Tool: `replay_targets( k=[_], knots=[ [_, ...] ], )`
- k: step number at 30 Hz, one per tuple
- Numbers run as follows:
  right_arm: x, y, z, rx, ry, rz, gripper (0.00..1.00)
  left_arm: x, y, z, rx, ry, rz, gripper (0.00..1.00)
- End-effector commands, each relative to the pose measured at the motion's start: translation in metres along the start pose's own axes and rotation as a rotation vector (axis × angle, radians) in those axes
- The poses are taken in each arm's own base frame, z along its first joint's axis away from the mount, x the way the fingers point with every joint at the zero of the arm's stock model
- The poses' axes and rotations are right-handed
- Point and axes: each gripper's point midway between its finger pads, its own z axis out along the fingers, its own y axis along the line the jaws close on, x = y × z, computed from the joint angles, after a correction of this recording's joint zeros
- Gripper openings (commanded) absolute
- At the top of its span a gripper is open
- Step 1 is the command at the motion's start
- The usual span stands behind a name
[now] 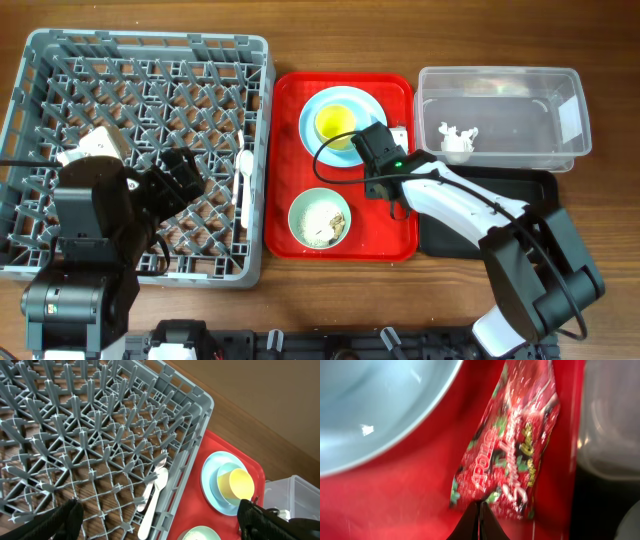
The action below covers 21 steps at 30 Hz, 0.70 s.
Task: Sort waste into correct bins and load items into the dishwasher rack
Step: 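Lower the right gripper and pinch the red strawberry snack wrapper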
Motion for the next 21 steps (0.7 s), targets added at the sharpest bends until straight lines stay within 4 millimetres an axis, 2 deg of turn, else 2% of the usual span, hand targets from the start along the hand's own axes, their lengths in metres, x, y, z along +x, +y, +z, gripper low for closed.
replay_targets(
  k=[1, 5, 10, 15, 21],
  knots=[
    [-0.007, -0.011, 0.003, 0.072, -0.04, -0.001, 0.04, -0.005, -0.002, -0.004, 0.008, -0.016, -0.015, 1.0],
    [-0.02, -0.008, -0.009, 0.067, -0.062, -0.1, 0.04, -0.005, -0.002, -0.004, 0.009, -0.015, -0.015, 1.0],
    [-0.037, -0.015, -0.025, 0.094, -0.126, -0.091, 0.04, -0.005, -0.002, -0.004, 0.009, -0.015, -0.015, 1.0],
    [-0.043, -0.014, -0.016, 0.083, -0.152, -0.063, 0.04, -0.005, -0.002, -0.004, 0.008, -0.015, -0.015, 1.0],
    [-0.029, -0.015, 0.004, 0.095, -0.12, -0.052, 0.04, -0.005, -0.002, -0.004, 0.008, -0.016, -0.015, 1.0]
  ],
)
